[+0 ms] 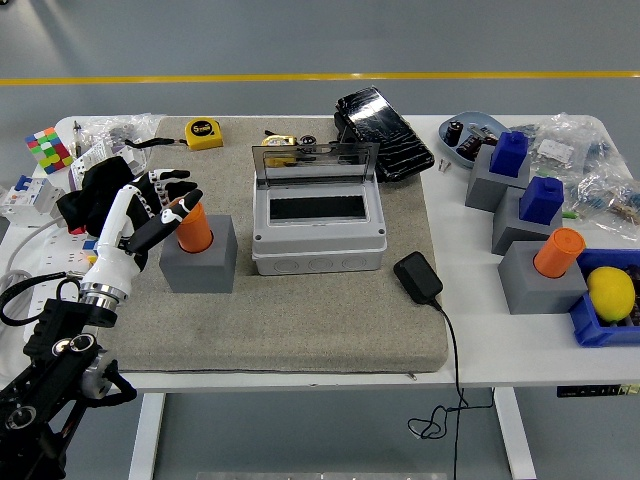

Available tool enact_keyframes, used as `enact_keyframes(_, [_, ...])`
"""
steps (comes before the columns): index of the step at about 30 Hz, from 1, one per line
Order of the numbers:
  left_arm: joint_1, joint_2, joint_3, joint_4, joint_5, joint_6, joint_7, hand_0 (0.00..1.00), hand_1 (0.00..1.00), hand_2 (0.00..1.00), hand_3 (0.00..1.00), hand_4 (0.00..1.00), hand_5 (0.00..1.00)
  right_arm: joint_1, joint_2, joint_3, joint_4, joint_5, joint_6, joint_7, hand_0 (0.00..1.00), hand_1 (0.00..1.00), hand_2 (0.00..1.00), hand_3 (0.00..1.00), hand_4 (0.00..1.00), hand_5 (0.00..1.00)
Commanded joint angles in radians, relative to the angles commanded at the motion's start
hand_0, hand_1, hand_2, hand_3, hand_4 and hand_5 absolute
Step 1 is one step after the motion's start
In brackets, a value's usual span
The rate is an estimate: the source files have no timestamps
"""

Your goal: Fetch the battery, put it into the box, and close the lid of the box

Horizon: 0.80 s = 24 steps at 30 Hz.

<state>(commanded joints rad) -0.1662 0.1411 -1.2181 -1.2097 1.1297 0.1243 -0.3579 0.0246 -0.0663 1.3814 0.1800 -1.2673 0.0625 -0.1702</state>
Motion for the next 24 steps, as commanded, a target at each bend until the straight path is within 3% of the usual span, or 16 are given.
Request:
enact_keyframes(2, [-0.005,-0.001,0.007,0.007,0.002,0.003,-0.002,0.712,0.659,0.588,0.616,0.998,0.218,0.0,0.0,0.0,0.0,0.0,0.0,0.0,0.608,0.659,0.684,0.586,0.983,0.555])
enact_keyframes(7, [-0.021,-0.004,0.031,0.038,0.001,0.009,-0.007,0.712,0.659,0.588,0.616,0.998,0.218,0.001,-0.001,-0.002,0.0,-0.003,0.001,-0.003,0.608,0.659,0.684,0.586,0.983,0.555])
enact_keyframes(8, [-0.023,-0.004,0.034,0.041,0.0,0.01,-0.008,0.586,0.65,0.584,0.631,0.998,0.17,0.002,-0.002,-0.002,0.0,-0.002,0.001,-0.003,0.608,0.659,0.683,0.587,0.983,0.554])
enact_keyframes(19, [-0.042,-0.008,0.072,0.068,0.014,0.02,-0.02,0.569,0.644,0.582,0.639,0.998,0.114,0.005,-0.006,-0.015,0.0,0.002,0.002,-0.002,0.608,0.659,0.684,0.586,0.982,0.553])
enact_keyframes(20, [-0.044,-0.01,0.075,0.071,0.018,0.023,-0.021,0.444,0.593,0.56,0.617,0.992,0.002,0.005,-0.007,-0.015,0.0,0.002,0.002,-0.002,0.609,0.659,0.684,0.586,0.982,0.553])
enact_keyframes(24, [-0.053,-0.012,0.085,0.083,0.029,0.027,-0.021,0.444,0.593,0.56,0.617,0.992,0.002,0.005,-0.008,-0.017,0.0,0.001,0.002,-0.003,0.609,0.659,0.684,0.586,0.982,0.553])
